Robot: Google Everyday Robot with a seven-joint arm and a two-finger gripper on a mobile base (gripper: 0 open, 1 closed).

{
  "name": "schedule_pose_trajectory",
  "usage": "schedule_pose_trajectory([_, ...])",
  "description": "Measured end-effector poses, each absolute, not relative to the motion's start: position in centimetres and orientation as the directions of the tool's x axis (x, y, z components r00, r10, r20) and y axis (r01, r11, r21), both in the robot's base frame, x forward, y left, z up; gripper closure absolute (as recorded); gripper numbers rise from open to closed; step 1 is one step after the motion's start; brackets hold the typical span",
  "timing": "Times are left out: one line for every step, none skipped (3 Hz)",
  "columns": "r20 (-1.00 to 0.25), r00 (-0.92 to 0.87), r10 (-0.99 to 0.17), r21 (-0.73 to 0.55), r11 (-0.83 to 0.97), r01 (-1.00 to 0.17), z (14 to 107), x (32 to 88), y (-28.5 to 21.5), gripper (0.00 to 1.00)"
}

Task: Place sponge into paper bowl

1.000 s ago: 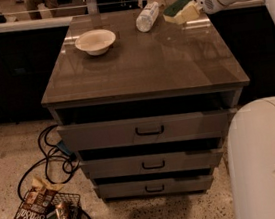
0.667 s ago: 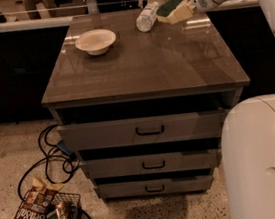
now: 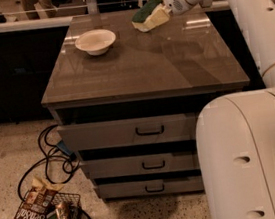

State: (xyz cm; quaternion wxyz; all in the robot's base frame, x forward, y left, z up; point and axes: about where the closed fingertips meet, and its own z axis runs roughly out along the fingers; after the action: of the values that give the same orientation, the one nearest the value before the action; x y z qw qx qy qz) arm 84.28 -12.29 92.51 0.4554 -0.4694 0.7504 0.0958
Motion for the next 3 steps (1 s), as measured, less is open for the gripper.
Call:
schedule_pose_trajectory([-0.773,-0.104,-0.626,-0.273,0.476,-0.836,92.0,84.6,-8.1,1.00])
schedule_pose_trajectory([-0.777,-0.071,-0.625,-0.253,0.415,-0.874,91.0,84.7,-4.2,1.00])
schedule_pose_trajectory([-0.775,-0.045,-0.631,-0.241,0.359,-0.902,90.2,84.5,-0.8,1.00])
